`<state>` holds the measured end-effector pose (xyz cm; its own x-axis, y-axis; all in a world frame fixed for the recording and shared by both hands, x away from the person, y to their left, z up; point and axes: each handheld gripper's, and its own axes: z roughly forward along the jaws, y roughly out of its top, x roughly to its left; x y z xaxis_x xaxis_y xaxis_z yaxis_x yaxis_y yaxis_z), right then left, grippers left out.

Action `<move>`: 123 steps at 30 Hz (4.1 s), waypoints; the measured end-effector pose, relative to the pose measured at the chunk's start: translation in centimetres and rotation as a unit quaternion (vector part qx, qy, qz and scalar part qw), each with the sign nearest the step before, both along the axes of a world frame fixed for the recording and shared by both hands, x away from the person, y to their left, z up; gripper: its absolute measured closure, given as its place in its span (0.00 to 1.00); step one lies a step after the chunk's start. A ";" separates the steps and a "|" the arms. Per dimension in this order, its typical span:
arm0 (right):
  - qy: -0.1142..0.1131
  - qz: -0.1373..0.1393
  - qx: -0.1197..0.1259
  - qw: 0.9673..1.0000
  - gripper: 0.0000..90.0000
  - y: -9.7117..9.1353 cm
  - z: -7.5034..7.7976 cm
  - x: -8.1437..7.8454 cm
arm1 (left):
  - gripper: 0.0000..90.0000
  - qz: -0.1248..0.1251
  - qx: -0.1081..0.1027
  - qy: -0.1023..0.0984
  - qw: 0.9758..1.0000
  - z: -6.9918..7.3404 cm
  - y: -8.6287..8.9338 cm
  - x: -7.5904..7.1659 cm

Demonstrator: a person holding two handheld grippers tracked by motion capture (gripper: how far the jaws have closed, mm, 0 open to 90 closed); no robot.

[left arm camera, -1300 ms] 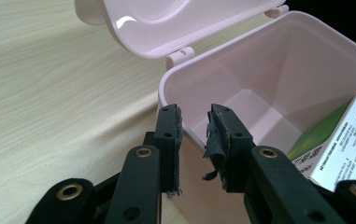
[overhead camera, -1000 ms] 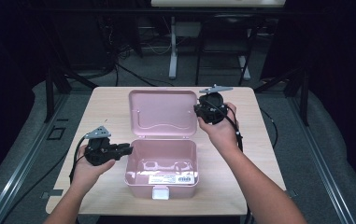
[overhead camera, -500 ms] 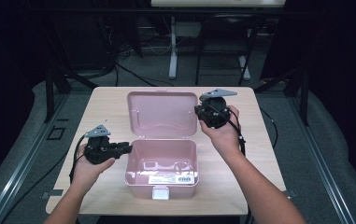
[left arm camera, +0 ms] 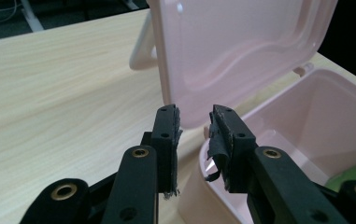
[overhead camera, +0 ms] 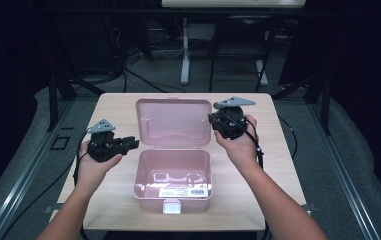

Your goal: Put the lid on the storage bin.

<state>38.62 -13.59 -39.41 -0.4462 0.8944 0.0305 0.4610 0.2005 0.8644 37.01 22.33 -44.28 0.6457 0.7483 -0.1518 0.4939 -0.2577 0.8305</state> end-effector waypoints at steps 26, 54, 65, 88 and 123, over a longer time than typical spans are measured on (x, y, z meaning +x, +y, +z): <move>-0.004 0.005 0.009 1.000 0.95 -0.2 -0.1 -0.3 | 0.79 0.059 -0.007 -0.052 0.997 4.8 -2.3 3.9; -0.017 0.012 0.028 0.999 0.95 -0.6 -0.3 -1.6 | 0.92 0.067 -0.008 -0.070 0.995 5.2 -2.4 2.6; -0.026 0.016 0.029 0.999 0.94 -0.6 -0.4 -2.6 | 0.92 0.063 -0.007 -0.084 0.994 5.3 -2.3 1.6; -0.063 0.015 0.047 0.997 0.91 -0.7 -1.4 -5.5 | 0.92 0.054 0.008 -0.097 0.994 5.5 -2.3 -0.8; -0.048 0.053 0.093 0.993 0.89 -1.9 -1.8 -6.1 | 0.84 0.031 -0.015 -0.089 0.995 6.1 -1.6 -3.0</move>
<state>32.50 -15.45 -41.17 -0.5466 0.8251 0.1433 0.3599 0.0770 0.9298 33.99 20.75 -38.13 0.6178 0.7838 -0.0630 0.3529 -0.2049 0.9129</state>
